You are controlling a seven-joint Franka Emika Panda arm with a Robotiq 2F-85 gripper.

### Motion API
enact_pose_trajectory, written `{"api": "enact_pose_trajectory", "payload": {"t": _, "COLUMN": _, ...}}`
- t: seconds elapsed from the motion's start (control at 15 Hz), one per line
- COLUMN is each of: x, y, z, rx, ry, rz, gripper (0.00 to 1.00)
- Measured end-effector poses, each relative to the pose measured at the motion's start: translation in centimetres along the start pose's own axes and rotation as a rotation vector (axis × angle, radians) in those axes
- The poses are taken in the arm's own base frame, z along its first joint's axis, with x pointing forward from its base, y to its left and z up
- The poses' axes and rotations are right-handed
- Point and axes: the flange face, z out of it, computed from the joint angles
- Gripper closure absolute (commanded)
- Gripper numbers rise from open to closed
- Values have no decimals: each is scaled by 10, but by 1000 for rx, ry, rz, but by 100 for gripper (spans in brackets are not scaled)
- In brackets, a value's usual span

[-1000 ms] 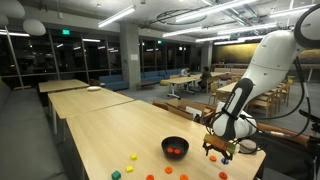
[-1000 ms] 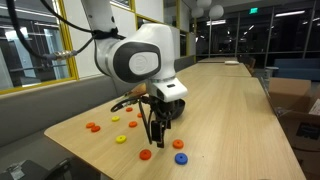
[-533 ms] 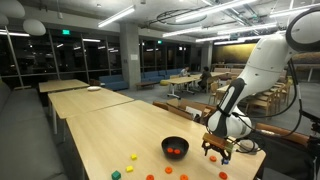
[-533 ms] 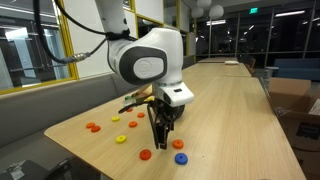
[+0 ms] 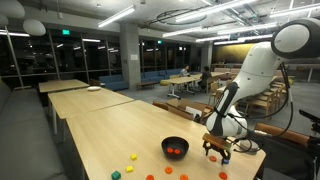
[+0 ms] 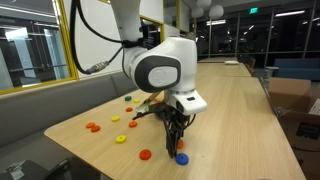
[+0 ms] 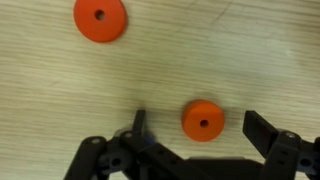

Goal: Put some of the discs on the table in the bowl

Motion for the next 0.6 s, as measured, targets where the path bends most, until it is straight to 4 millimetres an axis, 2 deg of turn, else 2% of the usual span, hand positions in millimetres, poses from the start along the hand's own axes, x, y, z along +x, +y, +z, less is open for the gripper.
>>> {"api": "enact_pose_trajectory", "payload": {"t": 0.6, "x": 1, "y": -7, "z": 4, "rx": -32, "ry": 25, "rz": -40, "gripper": 0}}
